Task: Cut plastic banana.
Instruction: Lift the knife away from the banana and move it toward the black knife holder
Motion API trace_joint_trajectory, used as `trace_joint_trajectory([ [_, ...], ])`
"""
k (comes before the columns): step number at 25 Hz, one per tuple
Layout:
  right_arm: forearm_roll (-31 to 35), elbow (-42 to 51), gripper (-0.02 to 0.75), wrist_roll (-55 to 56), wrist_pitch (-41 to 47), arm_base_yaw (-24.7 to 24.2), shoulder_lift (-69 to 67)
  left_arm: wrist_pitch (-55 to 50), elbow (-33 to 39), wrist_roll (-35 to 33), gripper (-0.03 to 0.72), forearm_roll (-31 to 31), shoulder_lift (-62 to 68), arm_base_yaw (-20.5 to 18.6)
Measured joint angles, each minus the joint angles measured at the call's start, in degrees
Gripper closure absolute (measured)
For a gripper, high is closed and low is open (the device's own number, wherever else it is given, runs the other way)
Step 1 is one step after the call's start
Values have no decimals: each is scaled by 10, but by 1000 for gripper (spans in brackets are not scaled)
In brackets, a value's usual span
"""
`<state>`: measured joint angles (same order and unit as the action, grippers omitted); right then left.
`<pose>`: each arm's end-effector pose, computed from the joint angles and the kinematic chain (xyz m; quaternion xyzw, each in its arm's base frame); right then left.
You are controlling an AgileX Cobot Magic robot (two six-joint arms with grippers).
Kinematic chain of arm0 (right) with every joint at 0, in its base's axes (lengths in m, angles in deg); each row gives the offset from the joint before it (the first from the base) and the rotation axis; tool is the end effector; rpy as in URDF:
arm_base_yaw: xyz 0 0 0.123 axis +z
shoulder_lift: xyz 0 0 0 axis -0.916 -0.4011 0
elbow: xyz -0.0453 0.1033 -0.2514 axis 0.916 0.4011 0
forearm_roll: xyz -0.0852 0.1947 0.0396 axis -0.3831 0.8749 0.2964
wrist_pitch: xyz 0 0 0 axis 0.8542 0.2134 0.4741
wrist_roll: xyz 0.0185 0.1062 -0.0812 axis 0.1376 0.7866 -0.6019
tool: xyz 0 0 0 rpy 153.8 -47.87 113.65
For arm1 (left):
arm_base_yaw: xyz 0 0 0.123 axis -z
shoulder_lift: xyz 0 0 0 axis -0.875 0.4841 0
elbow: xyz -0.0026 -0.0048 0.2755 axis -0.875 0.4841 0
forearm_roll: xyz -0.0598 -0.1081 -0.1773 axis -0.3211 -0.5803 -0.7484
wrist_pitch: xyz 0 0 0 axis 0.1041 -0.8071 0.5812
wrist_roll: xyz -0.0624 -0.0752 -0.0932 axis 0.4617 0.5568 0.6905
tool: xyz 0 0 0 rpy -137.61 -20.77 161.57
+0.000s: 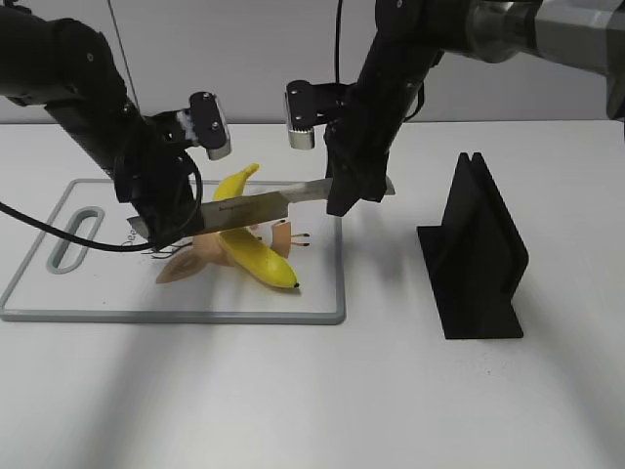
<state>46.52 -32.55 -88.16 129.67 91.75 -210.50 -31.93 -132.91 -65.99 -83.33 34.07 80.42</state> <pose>0.3989 0.2290 0.1218 -0.7189 0.6779 0.0977 0.1187 0.3530 -0.1594 0.1355 0.6147 0.7623 -0.0654 0.1915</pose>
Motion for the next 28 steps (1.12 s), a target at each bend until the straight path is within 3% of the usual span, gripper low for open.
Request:
trace_joint_trajectory([
  [5,2,-15,553,13,12,4,27,11,8,5,690,27,-54,1],
  [7,5,-19,553,17,13,4,45,15,8,6,646,34,-80,1],
  [9,10,-20,556,26,18,4,55,22,8,9,554,34,-103,1],
  [14,8,-20,556,89,19,3,60,24,10,38,153,33,-143,1],
  [16,7,-20,556,123,19,1,62,30,10,73,65,37,-157,1],
  [21,6,-20,556,212,20,1,84,39,10,232,52,64,-190,-9],
  [28,-14,-20,556,397,20,1,130,-5,11,447,77,122,-242,-64],
])
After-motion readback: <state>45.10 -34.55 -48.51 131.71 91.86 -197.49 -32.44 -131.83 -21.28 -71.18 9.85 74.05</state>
